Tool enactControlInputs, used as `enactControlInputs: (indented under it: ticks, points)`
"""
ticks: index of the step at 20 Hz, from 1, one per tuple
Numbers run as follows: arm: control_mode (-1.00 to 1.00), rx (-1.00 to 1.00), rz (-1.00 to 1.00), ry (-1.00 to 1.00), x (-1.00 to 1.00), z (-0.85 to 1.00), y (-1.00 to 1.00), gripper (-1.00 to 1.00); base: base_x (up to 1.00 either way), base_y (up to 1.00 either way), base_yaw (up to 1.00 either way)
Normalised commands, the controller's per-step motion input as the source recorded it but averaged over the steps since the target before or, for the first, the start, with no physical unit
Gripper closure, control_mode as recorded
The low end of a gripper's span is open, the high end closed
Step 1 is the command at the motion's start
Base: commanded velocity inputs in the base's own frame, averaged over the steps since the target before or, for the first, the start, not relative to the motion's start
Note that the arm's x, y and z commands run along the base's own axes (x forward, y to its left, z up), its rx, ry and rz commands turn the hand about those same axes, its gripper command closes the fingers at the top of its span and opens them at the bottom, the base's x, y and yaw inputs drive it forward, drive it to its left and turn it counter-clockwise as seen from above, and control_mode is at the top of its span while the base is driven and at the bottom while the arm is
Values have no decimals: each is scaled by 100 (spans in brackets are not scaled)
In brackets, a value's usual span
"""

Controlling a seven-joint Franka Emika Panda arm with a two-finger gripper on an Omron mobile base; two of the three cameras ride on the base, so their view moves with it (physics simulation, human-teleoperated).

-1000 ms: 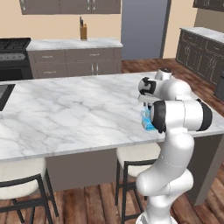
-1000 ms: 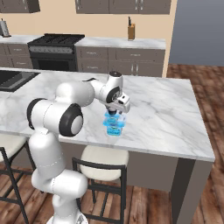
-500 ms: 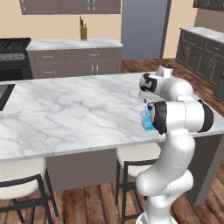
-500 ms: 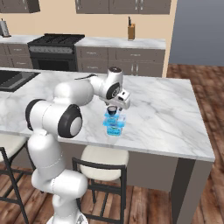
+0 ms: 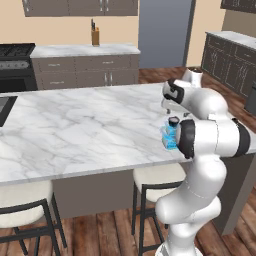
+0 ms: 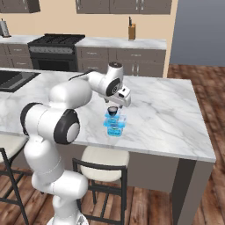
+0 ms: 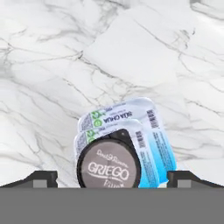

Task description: Stack the yogurt containers by placing the smaller containers on top of the larger containers.

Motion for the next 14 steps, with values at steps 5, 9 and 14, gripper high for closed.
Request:
enactControlInputs:
  ticks: [5,9,14]
  points:
    - [-100,3,0,-13,-51,25,-8,-100,0,0,0]
    - [-100,7,0,-17,-54,33,-18,-100,0,0,0]
    - [-100,9,1,-20,-52,37,-22,-100,0,0,0]
